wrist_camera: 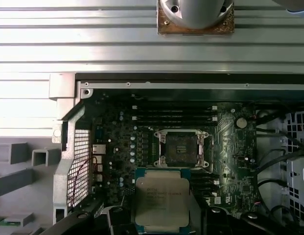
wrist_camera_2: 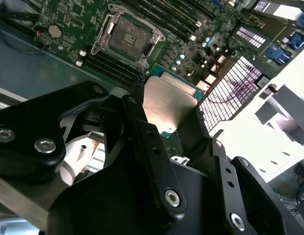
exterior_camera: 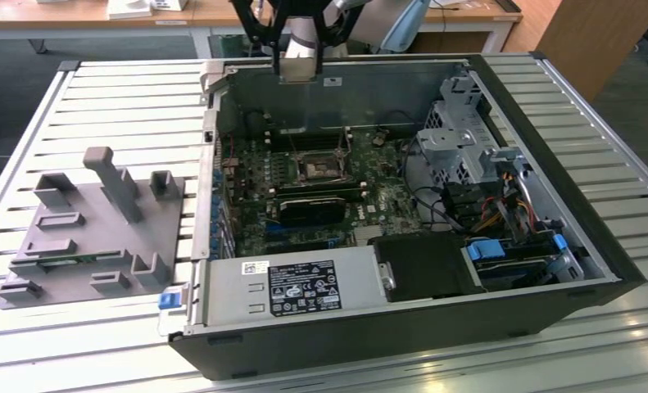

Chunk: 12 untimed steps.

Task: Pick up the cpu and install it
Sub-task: 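Pick up the cpu and move it towards the insertion slot, then place the cpu into insertion slot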

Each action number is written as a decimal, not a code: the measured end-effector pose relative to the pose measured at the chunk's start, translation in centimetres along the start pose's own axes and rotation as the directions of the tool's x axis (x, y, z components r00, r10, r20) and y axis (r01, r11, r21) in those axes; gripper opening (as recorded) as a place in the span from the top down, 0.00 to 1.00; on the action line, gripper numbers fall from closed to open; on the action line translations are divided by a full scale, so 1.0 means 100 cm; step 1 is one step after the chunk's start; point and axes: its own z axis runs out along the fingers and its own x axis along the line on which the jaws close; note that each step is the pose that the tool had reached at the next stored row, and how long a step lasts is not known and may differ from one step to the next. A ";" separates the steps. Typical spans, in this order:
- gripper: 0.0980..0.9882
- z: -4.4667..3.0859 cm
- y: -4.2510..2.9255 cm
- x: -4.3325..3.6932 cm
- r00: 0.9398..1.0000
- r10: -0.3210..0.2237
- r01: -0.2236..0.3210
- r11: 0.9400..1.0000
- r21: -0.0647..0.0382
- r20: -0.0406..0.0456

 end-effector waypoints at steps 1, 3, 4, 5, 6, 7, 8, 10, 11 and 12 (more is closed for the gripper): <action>0.52 0.0001 0.0000 -0.0005 1.000 0.000 0.000 1.000 0.000 0.000; 0.52 0.0004 0.0001 -0.0016 1.000 0.000 0.000 1.000 0.000 0.000; 0.52 0.0005 0.0002 -0.0024 1.000 0.000 0.000 1.000 0.000 0.000; 0.52 0.0006 0.0003 -0.0034 1.000 0.000 0.000 1.000 0.000 0.000; 0.52 0.0008 0.0003 -0.0043 1.000 0.000 0.000 1.000 0.000 0.000; 0.52 0.0009 0.0004 -0.0054 1.000 0.000 0.000 1.000 0.000 0.000; 0.52 0.0010 0.0004 -0.0066 1.000 0.000 0.000 1.000 0.000 0.000; 0.52 0.0012 0.0004 -0.0085 1.000 0.000 0.000 1.000 0.000 0.000; 0.52 0.0012 0.0004 -0.0096 1.000 0.000 0.000 1.000 0.000 0.000; 0.52 0.0012 0.0004 -0.0103 1.000 0.000 0.000 1.000 0.000 0.000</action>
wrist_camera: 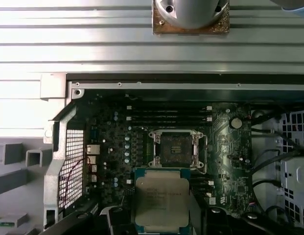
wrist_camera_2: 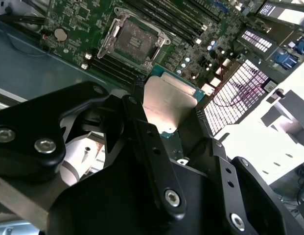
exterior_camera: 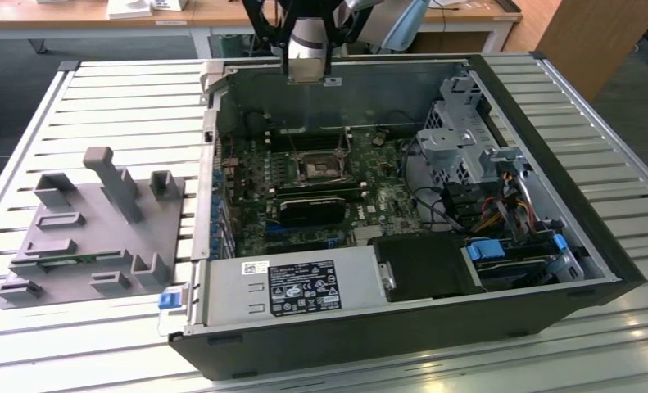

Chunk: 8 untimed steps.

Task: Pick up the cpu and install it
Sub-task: 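Place the cpu into insertion slot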

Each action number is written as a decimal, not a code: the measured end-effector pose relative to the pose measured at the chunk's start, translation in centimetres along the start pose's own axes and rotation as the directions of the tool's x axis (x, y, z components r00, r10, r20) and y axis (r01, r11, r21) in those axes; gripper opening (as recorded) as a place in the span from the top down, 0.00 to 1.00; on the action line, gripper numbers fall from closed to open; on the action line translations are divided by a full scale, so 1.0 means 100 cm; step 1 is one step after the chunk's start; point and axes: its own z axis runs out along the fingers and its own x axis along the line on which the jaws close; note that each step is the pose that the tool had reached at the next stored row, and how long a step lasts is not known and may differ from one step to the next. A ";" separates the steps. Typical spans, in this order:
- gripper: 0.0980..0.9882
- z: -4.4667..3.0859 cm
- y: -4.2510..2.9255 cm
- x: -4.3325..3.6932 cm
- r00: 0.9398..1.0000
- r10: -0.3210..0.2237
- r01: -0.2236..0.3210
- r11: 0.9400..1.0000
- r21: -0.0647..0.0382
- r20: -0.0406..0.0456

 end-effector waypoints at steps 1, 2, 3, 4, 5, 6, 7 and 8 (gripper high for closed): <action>0.52 0.0000 0.0000 -0.0002 1.000 0.000 0.000 1.000 0.000 0.000; 0.52 0.0001 0.0000 -0.0003 1.000 0.000 0.000 1.000 0.000 0.000; 0.52 0.0001 0.0000 -0.0004 1.000 0.000 0.000 1.000 0.001 0.000; 0.52 0.0000 0.0000 -0.0004 1.000 0.000 0.000 1.000 0.001 0.000; 0.52 0.0001 0.0000 -0.0004 1.000 0.004 -0.004 1.000 0.001 0.000; 0.52 0.0001 0.0000 -0.0004 1.000 0.008 -0.008 1.000 0.001 0.001; 0.52 0.0003 0.0001 -0.0005 1.000 0.011 -0.011 1.000 0.001 0.001; 0.52 0.0003 0.0001 -0.0005 1.000 0.015 -0.015 1.000 0.001 0.001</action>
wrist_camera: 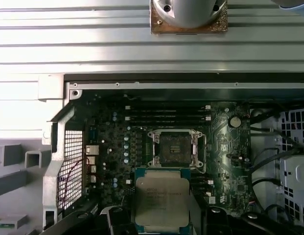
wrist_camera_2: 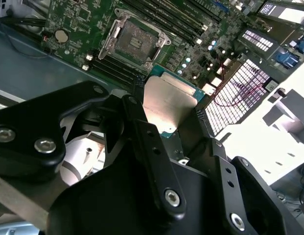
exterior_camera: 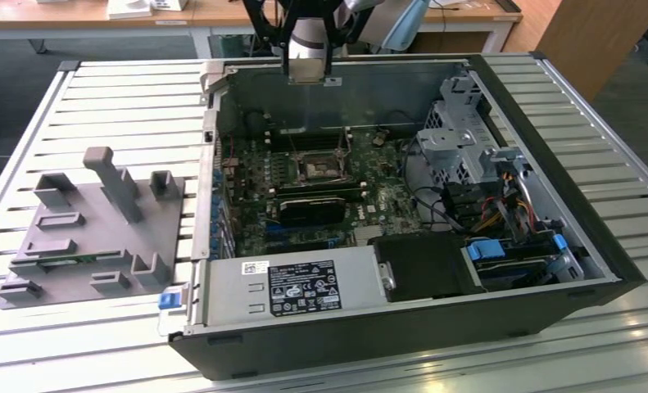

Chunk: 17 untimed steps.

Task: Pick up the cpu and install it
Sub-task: 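Place the cpu into insertion slot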

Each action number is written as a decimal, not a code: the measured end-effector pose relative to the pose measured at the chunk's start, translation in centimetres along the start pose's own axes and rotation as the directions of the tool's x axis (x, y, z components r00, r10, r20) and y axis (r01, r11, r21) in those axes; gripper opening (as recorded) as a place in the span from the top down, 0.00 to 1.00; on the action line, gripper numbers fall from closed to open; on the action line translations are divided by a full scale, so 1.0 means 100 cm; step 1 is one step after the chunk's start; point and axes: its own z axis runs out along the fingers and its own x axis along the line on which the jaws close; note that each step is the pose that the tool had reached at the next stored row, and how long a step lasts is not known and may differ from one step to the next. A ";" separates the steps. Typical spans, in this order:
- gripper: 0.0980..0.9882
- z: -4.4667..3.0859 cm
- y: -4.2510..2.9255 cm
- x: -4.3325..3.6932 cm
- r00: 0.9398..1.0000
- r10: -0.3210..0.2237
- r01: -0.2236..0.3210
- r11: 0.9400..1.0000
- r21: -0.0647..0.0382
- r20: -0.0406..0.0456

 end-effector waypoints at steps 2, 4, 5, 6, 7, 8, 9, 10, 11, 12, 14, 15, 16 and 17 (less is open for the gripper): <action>0.52 0.0002 0.0000 0.0000 1.000 0.015 -0.015 1.000 0.000 0.001; 0.52 0.0005 0.0000 0.0000 0.999 0.043 -0.043 0.999 -0.001 0.004; 0.52 0.0006 0.0000 0.0000 0.998 0.057 -0.057 0.998 -0.001 0.005; 0.52 0.0007 0.0000 0.0000 0.998 0.070 -0.070 0.998 -0.001 0.006; 0.52 0.0009 0.0000 0.0000 0.996 0.084 -0.084 0.996 -0.002 0.007; 0.52 0.0010 0.0000 0.0000 0.995 0.100 -0.100 0.995 -0.002 0.008; 0.52 0.0011 0.0000 0.0000 0.994 0.113 -0.113 0.994 -0.002 0.009; 0.52 0.0012 0.0000 0.0000 0.991 0.130 -0.130 0.991 -0.003 0.011; 0.52 0.0013 0.0000 0.0000 0.990 0.144 -0.143 0.990 -0.003 0.012; 0.52 0.0013 0.0000 0.0000 0.988 0.155 -0.154 0.988 -0.004 0.012; 0.52 0.0015 0.0000 0.0000 0.984 0.176 -0.176 0.984 -0.004 0.014; 0.52 0.0016 0.0000 0.0000 0.982 0.186 -0.186 0.983 -0.005 0.015; 0.52 0.0016 0.0000 0.0000 0.980 0.196 -0.196 0.981 -0.005 0.016; 0.52 0.0018 0.0000 0.0000 0.978 0.206 -0.206 0.979 -0.006 0.016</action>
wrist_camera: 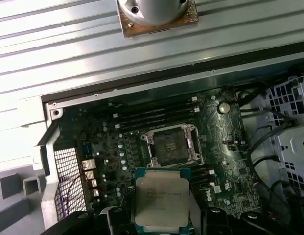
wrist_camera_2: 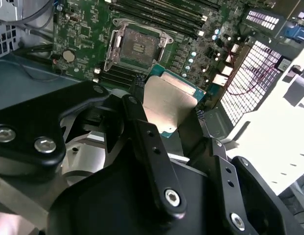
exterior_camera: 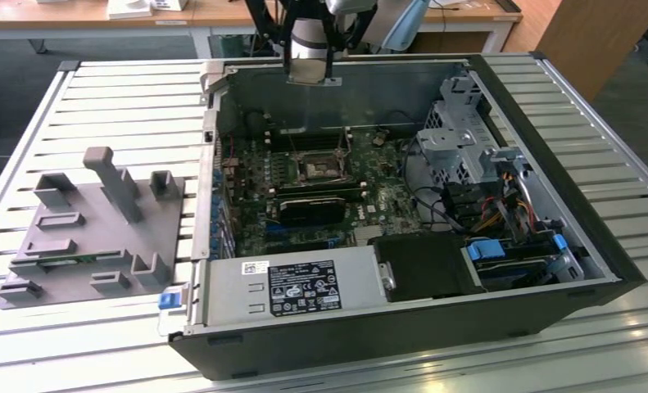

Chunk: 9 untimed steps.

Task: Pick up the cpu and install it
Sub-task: 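Place the cpu into insertion slot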

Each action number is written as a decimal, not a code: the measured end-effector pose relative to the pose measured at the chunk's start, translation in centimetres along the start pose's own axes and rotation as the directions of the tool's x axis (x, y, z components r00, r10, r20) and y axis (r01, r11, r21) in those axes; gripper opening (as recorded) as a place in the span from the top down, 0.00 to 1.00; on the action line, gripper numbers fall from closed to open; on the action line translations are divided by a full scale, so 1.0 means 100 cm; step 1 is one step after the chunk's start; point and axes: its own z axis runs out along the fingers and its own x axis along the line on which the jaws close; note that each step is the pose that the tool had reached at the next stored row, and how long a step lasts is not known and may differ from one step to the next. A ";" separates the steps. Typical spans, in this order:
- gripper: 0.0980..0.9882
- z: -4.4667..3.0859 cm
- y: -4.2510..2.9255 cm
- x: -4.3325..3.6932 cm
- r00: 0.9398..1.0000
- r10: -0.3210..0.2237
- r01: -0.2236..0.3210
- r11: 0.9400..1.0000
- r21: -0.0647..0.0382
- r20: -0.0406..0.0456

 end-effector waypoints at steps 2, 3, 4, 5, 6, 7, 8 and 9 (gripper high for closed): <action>0.52 0.0003 0.0001 0.0000 1.000 0.021 -0.021 1.000 -0.001 0.002; 0.52 0.0004 0.0001 0.0000 0.999 0.034 -0.034 0.999 -0.001 0.003; 0.52 0.0005 0.0001 0.0000 0.999 0.047 -0.047 0.999 -0.001 0.004; 0.52 0.0006 0.0001 0.0000 0.998 0.059 -0.059 0.998 -0.001 0.005; 0.52 0.0007 0.0000 0.0000 0.998 0.070 -0.070 0.998 -0.002 0.006; 0.52 0.0008 0.0000 0.0000 0.997 0.082 -0.082 0.997 -0.002 0.007; 0.52 0.0009 0.0000 0.0000 0.995 0.094 -0.094 0.996 -0.002 0.008; 0.52 0.0011 0.0000 0.0000 0.994 0.106 -0.106 0.994 -0.002 0.009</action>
